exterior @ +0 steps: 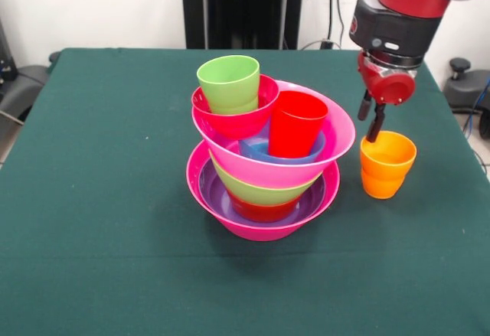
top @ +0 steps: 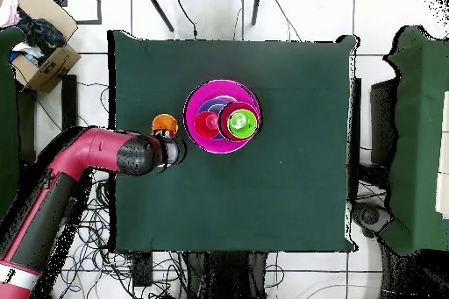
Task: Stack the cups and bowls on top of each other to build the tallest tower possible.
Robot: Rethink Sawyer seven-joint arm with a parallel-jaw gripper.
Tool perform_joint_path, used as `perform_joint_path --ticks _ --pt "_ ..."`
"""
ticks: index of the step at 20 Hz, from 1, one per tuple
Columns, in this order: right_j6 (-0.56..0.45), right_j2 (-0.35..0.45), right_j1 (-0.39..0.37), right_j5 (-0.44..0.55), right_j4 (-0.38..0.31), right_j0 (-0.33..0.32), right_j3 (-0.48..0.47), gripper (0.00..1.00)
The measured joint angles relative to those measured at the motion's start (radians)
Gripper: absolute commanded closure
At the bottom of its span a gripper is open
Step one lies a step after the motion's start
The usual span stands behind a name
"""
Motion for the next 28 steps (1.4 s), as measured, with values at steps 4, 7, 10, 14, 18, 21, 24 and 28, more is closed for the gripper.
perform_joint_path --ticks 4,7,10,14,18,21,24,28 --pt "0.0 0.001 -0.009 0.022 0.061 -0.005 0.024 0.0" --pt "0.0 0.001 -0.017 0.03 0.102 -0.012 0.038 0.0" --pt "0.0 0.001 -0.019 0.03 0.116 -0.016 0.041 0.0" --pt "0.0 0.001 -0.018 0.03 0.118 -0.017 0.042 0.0" --pt "0.0 0.002 -0.018 0.03 0.12 -0.017 0.042 0.0" --pt "0.0 0.002 -0.018 0.03 0.121 -0.017 0.042 0.0" --pt "0.0 0.006 -0.019 0.03 0.121 -0.017 0.043 0.0" --pt "0.0 0.012 -0.021 0.03 0.122 -0.017 0.044 0.0"
